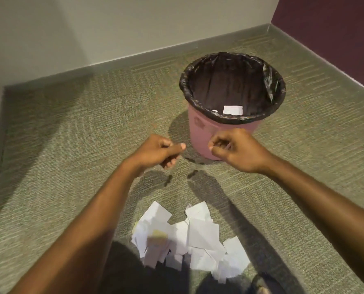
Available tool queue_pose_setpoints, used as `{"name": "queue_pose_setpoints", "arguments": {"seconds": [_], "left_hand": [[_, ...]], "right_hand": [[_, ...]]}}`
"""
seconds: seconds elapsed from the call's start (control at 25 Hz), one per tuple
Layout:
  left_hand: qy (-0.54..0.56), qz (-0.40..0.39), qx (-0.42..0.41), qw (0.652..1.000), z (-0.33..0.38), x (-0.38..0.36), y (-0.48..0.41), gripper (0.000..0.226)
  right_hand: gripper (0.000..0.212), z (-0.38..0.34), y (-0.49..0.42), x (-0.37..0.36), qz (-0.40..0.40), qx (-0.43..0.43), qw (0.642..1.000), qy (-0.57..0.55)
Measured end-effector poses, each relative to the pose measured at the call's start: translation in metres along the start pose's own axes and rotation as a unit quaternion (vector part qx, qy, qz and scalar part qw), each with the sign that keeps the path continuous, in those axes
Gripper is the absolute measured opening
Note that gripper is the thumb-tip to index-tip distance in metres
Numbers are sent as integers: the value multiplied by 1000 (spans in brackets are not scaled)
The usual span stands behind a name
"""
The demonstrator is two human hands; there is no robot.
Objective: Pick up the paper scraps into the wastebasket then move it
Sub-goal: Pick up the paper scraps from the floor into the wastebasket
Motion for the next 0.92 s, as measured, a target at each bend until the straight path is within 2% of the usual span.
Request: {"name": "queue_pose_setpoints", "arguments": {"seconds": [0.04, 0.12, 0.24, 0.32, 0.44, 0.6, 0.76, 0.92], "left_hand": [[-42, -11, 34, 998, -27, -6, 4, 33], [-149, -49, 103, 982, -73, -21, 11, 37], [-325, -49, 187, 926, -126, -43, 27, 75], [-392, -34, 223, 892, -150, -56, 40, 90], [-414, -67, 248, 874, -171, -77, 49, 105], [-409, -23, 238, 881, -169, -89, 43, 85], [-370, -5, 236, 899, -170, -96, 41, 77], [-336, 25, 212, 917, -174, -94, 44, 56]], "right_hand": [[5, 9, 2, -20, -49, -13, 998, 27], [20, 29, 5, -58, -128, -54, 987, 78], [54, 62, 16, -109, -245, -100, 954, 142], [74, 78, 22, -138, -289, -96, 935, 181], [84, 91, 24, -167, -297, -61, 926, 223], [87, 93, 23, -193, -289, -15, 916, 277], [85, 86, 34, -211, -269, 26, 901, 339], [83, 80, 49, -212, -239, 50, 914, 325]]}}
Point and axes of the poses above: each hand's wrist, its own y-axis away from the middle knuckle, its own x-axis out of the back of the hand, z = x × y, the point moved 4 cm from there along -y, towards the middle knuckle, and after that the axes turned 7 degrees about -z, right-handed, at the moved point
